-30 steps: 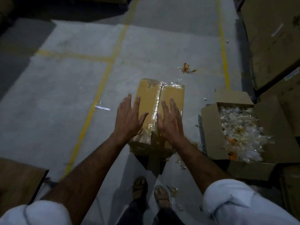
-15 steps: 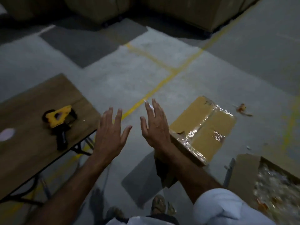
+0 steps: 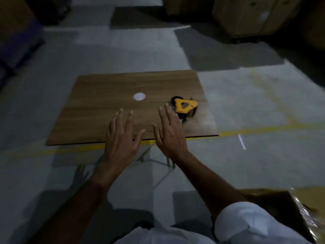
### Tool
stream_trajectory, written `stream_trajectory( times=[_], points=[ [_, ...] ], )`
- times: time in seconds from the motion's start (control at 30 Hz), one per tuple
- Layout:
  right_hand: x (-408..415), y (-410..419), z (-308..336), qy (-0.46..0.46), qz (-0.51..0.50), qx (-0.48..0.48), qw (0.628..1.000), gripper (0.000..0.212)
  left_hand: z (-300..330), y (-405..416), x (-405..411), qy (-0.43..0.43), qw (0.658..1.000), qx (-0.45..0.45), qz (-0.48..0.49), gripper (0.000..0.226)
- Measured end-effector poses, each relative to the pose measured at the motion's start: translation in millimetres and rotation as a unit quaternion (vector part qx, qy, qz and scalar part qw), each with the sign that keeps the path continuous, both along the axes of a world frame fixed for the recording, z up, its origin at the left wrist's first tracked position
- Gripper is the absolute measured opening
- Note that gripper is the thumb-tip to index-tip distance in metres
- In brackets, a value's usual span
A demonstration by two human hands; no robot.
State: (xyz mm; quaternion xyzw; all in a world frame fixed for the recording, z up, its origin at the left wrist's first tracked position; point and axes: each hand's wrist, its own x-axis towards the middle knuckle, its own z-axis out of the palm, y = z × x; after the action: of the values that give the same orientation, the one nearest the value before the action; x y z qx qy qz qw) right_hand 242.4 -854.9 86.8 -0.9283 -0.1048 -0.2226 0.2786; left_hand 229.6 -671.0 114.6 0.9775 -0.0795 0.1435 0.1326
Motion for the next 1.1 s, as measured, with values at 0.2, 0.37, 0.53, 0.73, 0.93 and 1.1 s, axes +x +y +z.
stream_trajectory(
  times=[0.2,0.37,0.53,0.73,0.93,1.1],
  points=[
    [22,137,-5,0.042,0.150,-0.010,0.988,0.061,-15,121,-29,0.010,0.989,-0.003,0.148,0.075],
    [33,240,-12,0.050,0.278,-0.017,0.959,0.060,-34,202,-63,0.006,0.966,0.012,0.258,0.069],
    [36,334,-32,0.071,0.405,-0.049,0.910,0.060,-51,265,-98,0.046,0.923,0.008,0.381,0.071],
    [28,425,-56,0.092,0.533,-0.057,0.839,0.061,-67,308,-138,0.090,0.844,-0.005,0.529,0.071],
    [-11,497,-71,0.150,0.645,-0.071,0.746,0.062,-76,335,-194,0.136,0.760,-0.067,0.632,0.101],
    [-70,552,-94,0.183,0.687,-0.093,0.697,0.059,-80,368,-251,0.131,0.693,-0.081,0.704,0.080]
  ],
)
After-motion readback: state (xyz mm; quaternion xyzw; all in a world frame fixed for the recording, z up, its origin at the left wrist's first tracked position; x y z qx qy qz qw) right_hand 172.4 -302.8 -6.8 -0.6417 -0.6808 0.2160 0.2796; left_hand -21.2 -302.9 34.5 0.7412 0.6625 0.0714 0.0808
